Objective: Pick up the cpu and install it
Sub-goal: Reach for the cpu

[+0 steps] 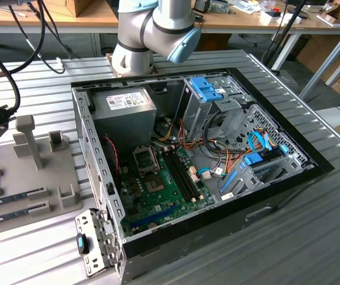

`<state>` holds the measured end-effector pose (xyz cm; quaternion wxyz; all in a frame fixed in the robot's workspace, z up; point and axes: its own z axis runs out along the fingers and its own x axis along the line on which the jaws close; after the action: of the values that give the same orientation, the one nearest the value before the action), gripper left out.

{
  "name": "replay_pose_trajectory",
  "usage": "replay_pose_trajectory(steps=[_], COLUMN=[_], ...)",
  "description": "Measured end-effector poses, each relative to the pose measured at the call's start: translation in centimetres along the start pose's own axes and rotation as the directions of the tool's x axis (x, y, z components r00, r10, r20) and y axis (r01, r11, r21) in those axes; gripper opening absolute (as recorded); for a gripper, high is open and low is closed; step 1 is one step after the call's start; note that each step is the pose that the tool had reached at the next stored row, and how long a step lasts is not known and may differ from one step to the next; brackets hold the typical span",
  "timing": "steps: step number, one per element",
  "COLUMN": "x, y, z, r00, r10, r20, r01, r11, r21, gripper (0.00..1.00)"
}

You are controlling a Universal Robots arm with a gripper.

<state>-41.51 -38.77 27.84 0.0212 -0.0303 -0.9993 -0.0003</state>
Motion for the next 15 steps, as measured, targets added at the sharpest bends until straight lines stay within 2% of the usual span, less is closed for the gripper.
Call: replay_pose_trajectory(steps=[15], x=[0.10], y=[-0.01], z=[0.63], r00=[1.0000], r10=[0.000], r20=[0.0000], r01=[0.000], r11=[1.0000], r21=[0.0000], gripper=[0.11])
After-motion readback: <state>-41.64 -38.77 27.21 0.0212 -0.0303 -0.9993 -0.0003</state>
